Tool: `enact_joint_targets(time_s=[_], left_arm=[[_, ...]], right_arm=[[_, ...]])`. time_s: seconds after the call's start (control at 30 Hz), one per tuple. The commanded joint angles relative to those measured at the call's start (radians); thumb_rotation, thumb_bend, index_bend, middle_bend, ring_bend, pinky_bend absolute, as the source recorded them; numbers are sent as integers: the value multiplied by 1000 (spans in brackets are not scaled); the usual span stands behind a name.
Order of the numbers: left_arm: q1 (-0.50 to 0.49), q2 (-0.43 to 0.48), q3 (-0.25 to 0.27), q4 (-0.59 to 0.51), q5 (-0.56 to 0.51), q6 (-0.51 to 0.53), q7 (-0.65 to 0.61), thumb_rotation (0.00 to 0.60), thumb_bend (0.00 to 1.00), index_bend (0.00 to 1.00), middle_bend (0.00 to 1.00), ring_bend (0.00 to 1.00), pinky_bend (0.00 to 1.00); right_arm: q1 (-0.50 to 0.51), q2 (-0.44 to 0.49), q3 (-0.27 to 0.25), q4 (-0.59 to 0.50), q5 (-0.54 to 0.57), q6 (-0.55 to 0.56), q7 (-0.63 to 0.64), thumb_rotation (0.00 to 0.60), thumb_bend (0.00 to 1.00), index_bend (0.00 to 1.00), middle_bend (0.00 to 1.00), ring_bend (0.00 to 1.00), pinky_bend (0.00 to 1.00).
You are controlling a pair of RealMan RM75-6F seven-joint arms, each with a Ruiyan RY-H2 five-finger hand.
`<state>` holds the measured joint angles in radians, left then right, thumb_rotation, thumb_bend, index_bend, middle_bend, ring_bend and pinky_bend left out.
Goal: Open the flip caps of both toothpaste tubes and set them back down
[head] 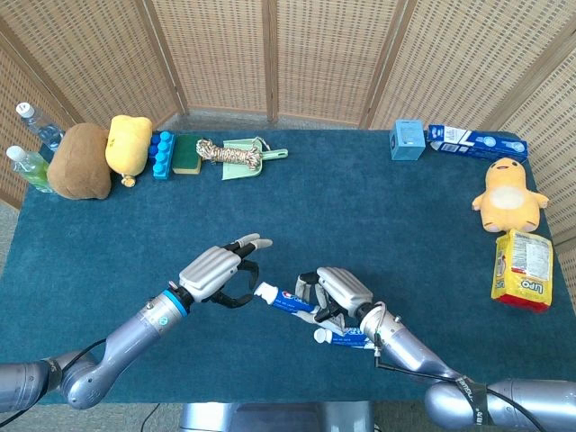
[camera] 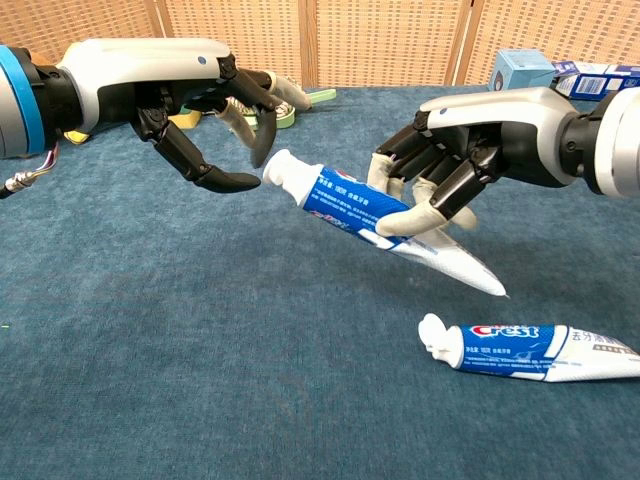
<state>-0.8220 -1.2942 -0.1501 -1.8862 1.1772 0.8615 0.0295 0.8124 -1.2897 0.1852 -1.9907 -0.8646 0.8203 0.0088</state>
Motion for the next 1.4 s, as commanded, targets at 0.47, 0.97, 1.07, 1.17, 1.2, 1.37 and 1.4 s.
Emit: enact_joint_targets(time_s=[0.47,0.97,1.07,1.17,1.2,1.37,1.4], left_arm=[[9,2,-6,-5,15,12,-16,600,298,501,109,28,233],[28,22,9,-37,34,25,-8,600,297,207,34,0,208],[26,17,8,-37,28,22,-6,600,296,206,33,0,208],[24,10,7,-37,25,21,-2,600,297,205,31,0,208],[22,7,7,-41,24,18,-2,600,298,205,31,0,208],[24,12,8,-51,21,21,4,600,297,205,29,0,208],[25,11,7,-51,20,22,5,600,297,205,29,0,208]], right_arm=[[-6,13,-5,-7,-5,-3,6,600,456,944,741,698,750],[7,6,-5,-14,3,-5,-9,600,456,944,740,698,750],[7,5,-5,-21,-4,-4,-8,600,456,944,741,698,750],[9,1,-8,-27,-11,-2,-16,600,456,944,741,698,750],[13,-2,-8,-31,-14,-3,-22,600,456,944,740,698,750],[18,-7,-9,-37,-8,3,-31,600,457,945,740,698,750],[18,-7,-10,-39,-8,3,-31,600,456,944,740,698,750]])
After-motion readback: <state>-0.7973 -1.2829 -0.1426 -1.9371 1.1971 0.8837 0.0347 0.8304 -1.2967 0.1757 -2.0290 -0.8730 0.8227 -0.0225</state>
